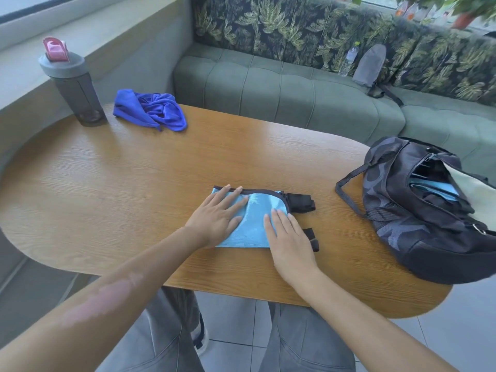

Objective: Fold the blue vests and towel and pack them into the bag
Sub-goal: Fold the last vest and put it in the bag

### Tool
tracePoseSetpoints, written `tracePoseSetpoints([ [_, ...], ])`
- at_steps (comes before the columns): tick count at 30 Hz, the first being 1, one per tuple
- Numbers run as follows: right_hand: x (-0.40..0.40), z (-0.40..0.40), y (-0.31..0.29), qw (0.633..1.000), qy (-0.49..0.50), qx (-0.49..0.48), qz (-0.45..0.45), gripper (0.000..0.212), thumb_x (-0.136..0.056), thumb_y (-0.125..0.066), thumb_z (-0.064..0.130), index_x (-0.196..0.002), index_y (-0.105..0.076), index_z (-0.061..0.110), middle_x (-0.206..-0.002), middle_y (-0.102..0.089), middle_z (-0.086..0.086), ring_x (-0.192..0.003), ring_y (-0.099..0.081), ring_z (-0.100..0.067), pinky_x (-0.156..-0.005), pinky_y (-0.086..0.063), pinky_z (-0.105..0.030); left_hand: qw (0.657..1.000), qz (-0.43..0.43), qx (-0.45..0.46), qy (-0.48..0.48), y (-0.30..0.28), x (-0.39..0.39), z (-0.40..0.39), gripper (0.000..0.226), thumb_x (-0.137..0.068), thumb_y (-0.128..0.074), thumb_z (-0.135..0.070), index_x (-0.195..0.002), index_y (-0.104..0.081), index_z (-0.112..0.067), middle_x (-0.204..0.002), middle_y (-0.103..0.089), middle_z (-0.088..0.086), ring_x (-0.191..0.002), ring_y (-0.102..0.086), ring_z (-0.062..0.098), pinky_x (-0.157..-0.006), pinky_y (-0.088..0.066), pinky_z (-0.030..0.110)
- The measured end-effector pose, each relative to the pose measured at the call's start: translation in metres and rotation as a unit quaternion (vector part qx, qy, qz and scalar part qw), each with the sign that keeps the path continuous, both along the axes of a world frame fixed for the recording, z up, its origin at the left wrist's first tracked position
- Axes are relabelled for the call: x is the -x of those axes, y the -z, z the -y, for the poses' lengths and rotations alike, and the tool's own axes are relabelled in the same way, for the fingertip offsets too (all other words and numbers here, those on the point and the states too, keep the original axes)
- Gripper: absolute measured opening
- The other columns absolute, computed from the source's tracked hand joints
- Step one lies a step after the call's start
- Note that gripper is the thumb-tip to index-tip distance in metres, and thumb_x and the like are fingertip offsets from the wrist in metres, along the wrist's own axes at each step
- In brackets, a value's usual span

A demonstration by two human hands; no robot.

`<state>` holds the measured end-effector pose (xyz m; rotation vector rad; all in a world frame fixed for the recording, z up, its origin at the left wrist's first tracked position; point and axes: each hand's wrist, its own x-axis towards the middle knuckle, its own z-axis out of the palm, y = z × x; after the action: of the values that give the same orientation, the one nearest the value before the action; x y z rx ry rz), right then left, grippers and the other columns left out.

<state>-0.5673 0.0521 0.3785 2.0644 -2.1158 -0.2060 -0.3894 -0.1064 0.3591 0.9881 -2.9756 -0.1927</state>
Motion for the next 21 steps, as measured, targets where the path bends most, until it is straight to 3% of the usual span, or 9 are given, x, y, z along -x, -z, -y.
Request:
tracePoseSetpoints([
  [5, 0.016, -0.004, 0.004, 0.999, 0.029, 0.0, -0.032, 0.059, -0.091, -0.063, 0.005, -0.146, -0.044, -0.007, -0.15, -0.047, -0.026, -0.14, -0.047, -0.037, -0.115, -0.04, -0.047, 1.0, 0.006, -0.011, 0.0, -0.002, -0.002, 0.0, 0.063, -0.096, 0.009, -0.056, -0.158, 0.013, -0.048, -0.171, 0.009, -0.001, -0.157, 0.014, 0.028, -0.127, -0.005, 0.044],
  [11, 0.021, -0.018, -0.001, 0.999, 0.035, -0.01, -0.02, 0.065, -0.087, -0.066, 0.001, -0.147, -0.043, -0.007, -0.151, -0.045, -0.026, -0.133, -0.053, -0.038, -0.11, -0.046, -0.049, 1.0, 0.008, -0.012, -0.008, -0.001, -0.002, 0.001, 0.054, -0.106, -0.005, -0.051, -0.158, 0.014, -0.049, -0.171, 0.011, -0.002, -0.156, 0.016, 0.027, -0.127, -0.003, 0.044],
  [13, 0.025, -0.019, 0.001, 0.999, 0.033, -0.006, -0.034, 0.061, -0.089, -0.061, 0.002, -0.147, -0.044, -0.007, -0.15, -0.046, -0.026, -0.132, -0.054, -0.038, -0.109, -0.047, -0.049, 1.0, 0.011, -0.01, -0.006, -0.001, -0.001, 0.0, 0.054, -0.107, -0.005, -0.05, -0.157, 0.015, -0.049, -0.171, 0.011, -0.002, -0.156, 0.016, 0.027, -0.127, -0.003, 0.044],
  [16, 0.035, -0.021, 0.002, 0.998, 0.025, 0.002, -0.054, 0.05, -0.097, -0.035, 0.004, -0.144, -0.044, -0.011, -0.142, -0.053, -0.029, -0.129, -0.056, -0.039, -0.11, -0.045, -0.051, 1.0, 0.009, -0.008, -0.007, -0.001, -0.002, 0.0, 0.056, -0.102, 0.002, -0.053, -0.156, 0.017, -0.05, -0.171, 0.01, -0.002, -0.156, 0.015, 0.027, -0.127, -0.003, 0.044],
  [21, 0.053, -0.018, 0.001, 0.996, -0.014, -0.025, -0.086, 0.058, -0.098, -0.02, 0.014, -0.146, -0.041, -0.013, -0.137, -0.057, -0.028, -0.128, -0.056, -0.039, -0.106, -0.044, -0.056, 1.0, 0.013, -0.011, -0.008, -0.002, -0.002, -0.001, 0.056, -0.101, 0.004, -0.054, -0.156, 0.018, -0.05, -0.171, 0.011, -0.002, -0.156, 0.016, 0.026, -0.127, -0.003, 0.045],
])
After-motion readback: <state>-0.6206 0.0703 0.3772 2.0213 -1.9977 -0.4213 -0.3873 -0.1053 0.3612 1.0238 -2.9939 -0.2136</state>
